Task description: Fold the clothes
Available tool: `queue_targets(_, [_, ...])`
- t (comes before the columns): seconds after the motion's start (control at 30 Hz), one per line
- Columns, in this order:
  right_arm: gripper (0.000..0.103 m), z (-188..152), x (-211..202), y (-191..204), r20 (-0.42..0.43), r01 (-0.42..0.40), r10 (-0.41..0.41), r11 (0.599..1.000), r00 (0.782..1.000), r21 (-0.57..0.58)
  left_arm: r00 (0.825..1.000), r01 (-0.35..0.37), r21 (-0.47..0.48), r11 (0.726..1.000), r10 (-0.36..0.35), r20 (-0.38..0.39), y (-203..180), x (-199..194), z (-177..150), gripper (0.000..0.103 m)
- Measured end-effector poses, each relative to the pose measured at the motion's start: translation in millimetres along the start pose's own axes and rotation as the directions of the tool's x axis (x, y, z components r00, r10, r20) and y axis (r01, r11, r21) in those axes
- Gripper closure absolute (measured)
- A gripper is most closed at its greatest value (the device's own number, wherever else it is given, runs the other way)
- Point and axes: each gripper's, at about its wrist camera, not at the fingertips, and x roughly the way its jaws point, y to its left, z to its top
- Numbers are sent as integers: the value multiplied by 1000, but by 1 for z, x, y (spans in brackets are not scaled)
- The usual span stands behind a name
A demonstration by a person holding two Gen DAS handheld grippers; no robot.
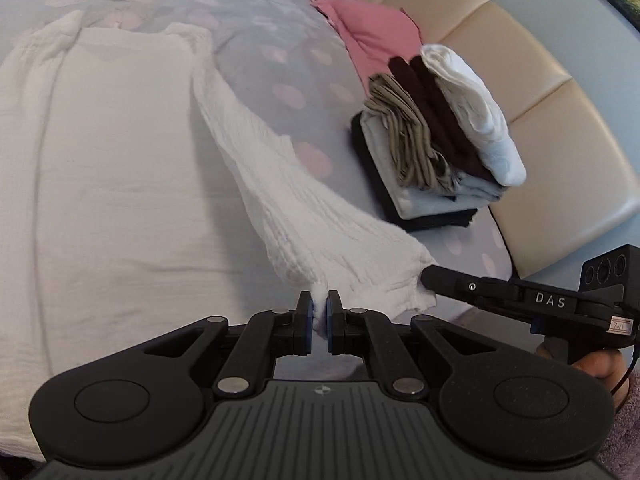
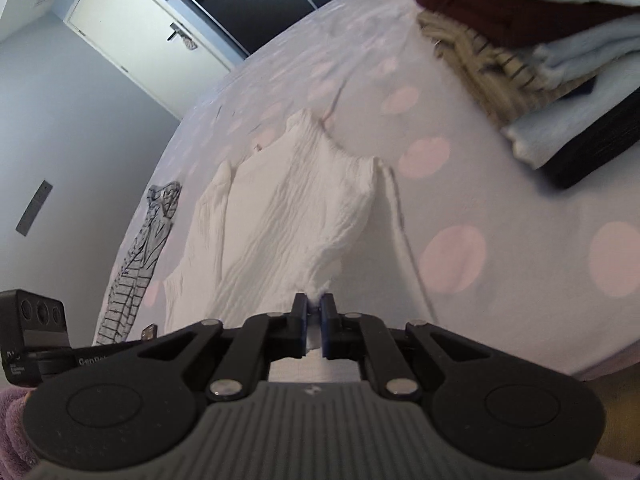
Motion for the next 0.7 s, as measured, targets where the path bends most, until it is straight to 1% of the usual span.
queue_targets(0.07, [95,-5,-1,-13,-16,28,-27,999,1000,24,999,-19,-14,1000,18,-43,3,17,-6,99])
queue_targets(0.17, [95,-20,17,-37,-87,64,-57,995,995,77,991,-67,-6,998,66,-116,10,44,-21,99])
queue_targets(0.2, [95,-25,23,-43,-106,78,-69,994,992,83,987,-74,-3,997,73,-143,12,52,-26,99])
queue_targets(0.27, [96,-34,33,-51,-141,110,-99,991,985,75,982,-86,-6,996,84,-172,16,63,-35,99])
queue_targets(0.37, [96,-41,40,-55,-167,161,-152,986,974,41,980,-83,-3,997,81,-183,18,75,-41,99])
queue_targets(0.5, [96,-44,45,-63,-189,169,-157,984,969,51,972,-117,42,992,123,-202,17,81,-42,98])
queue_targets(0.57, [96,-46,56,-66,-215,188,-176,981,961,38,968,-122,38,992,128,-218,21,85,-42,97])
queue_targets(0.67, [95,-49,68,-70,-229,229,-221,973,948,11,965,-121,31,992,125,-231,27,87,-43,95])
queue_targets(0.7, [95,-50,70,-72,-234,227,-216,974,948,19,965,-119,30,992,123,-233,29,87,-44,94])
